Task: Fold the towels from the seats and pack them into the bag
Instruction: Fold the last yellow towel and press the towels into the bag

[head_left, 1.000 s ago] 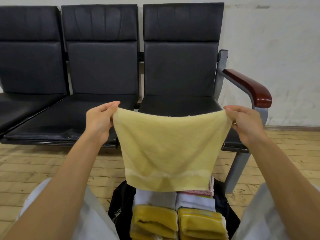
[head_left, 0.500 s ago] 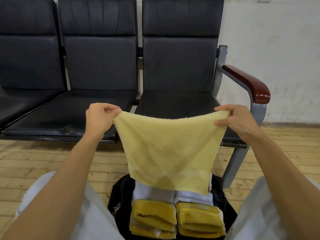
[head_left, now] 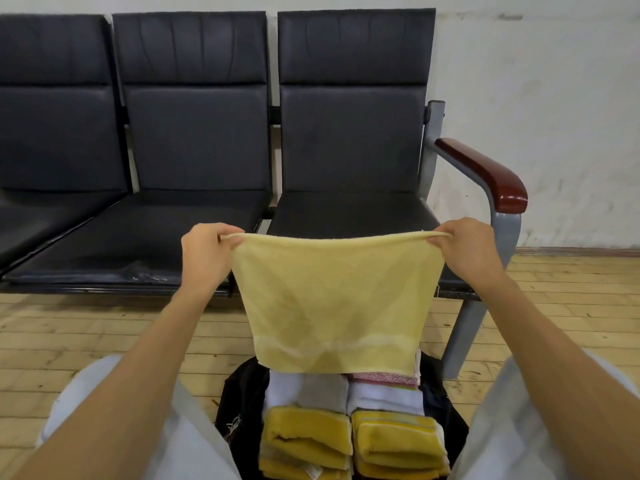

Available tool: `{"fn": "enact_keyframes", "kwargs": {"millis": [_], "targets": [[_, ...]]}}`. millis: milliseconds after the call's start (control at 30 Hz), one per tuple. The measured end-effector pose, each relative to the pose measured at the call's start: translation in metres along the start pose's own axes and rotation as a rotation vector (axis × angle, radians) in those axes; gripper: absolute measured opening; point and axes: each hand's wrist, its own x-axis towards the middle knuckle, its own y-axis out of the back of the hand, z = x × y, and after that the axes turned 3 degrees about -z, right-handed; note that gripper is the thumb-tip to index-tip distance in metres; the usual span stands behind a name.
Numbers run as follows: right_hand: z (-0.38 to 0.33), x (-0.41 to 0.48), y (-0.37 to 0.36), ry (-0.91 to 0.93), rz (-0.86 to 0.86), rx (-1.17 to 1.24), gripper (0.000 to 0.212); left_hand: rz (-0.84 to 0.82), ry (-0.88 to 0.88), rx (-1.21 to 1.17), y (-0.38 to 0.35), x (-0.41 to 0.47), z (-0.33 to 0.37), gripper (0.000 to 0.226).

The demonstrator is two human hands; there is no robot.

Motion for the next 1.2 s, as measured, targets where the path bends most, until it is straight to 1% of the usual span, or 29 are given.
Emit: {"fn": "enact_keyframes", "kwargs": {"millis": [133, 267, 367, 467, 533, 600, 700, 733, 800, 867, 1033, 1100, 1200], "targets": [[0.004, 0.013, -0.005, 0.014, 0.071, 0.026, 0.023, 0.057, -0.018, 0.038, -0.002, 0.012, 0.002, 0.019], [0.001, 0.035, -0.006, 0.035, 0.126, 0.018, 0.022, 0.031, -0.003, 0.012, -0.006, 0.042, 0.003, 0.016], [-0.001, 0.052, -0.011, 0.004, 0.113, 0.065, 0.022, -0.031, 0.096, -0.137, -0.013, 0.060, 0.011, 0.013], [0.000, 0.074, -0.020, -0.094, 0.109, 0.212, 0.019, -0.135, 0.229, -0.338, -0.029, 0.079, 0.015, 0.011], [0.003, 0.087, -0.030, -0.107, 0.126, 0.240, 0.018, -0.176, 0.290, -0.401, -0.043, 0.091, 0.013, 0.010], [0.008, 0.099, -0.043, -0.091, 0.144, 0.205, 0.019, -0.171, 0.329, -0.418, -0.058, 0.102, 0.008, 0.008], [0.015, 0.118, -0.065, -0.124, 0.104, 0.207, 0.022, -0.136, 0.399, -0.439, -0.082, 0.120, 0.004, 0.008], [0.018, 0.127, -0.073, -0.131, 0.091, 0.201, 0.023, -0.120, 0.428, -0.443, -0.090, 0.126, 0.003, 0.009], [0.023, 0.143, -0.087, -0.128, 0.084, 0.180, 0.023, -0.091, 0.471, -0.474, -0.107, 0.137, 0.005, 0.019], [0.025, 0.160, -0.098, -0.148, 0.103, 0.209, 0.023, -0.074, 0.470, -0.505, -0.124, 0.150, 0.004, 0.026], [0.023, 0.190, -0.107, -0.258, 0.279, 0.467, 0.024, -0.082, 0.414, -0.563, -0.149, 0.181, -0.002, 0.015], [0.022, 0.192, -0.105, -0.249, 0.319, 0.485, 0.025, -0.084, 0.378, -0.557, -0.151, 0.185, -0.001, 0.012], [0.023, 0.184, -0.097, -0.221, 0.316, 0.459, 0.026, -0.107, 0.333, -0.573, -0.148, 0.179, 0.004, 0.011]]}}
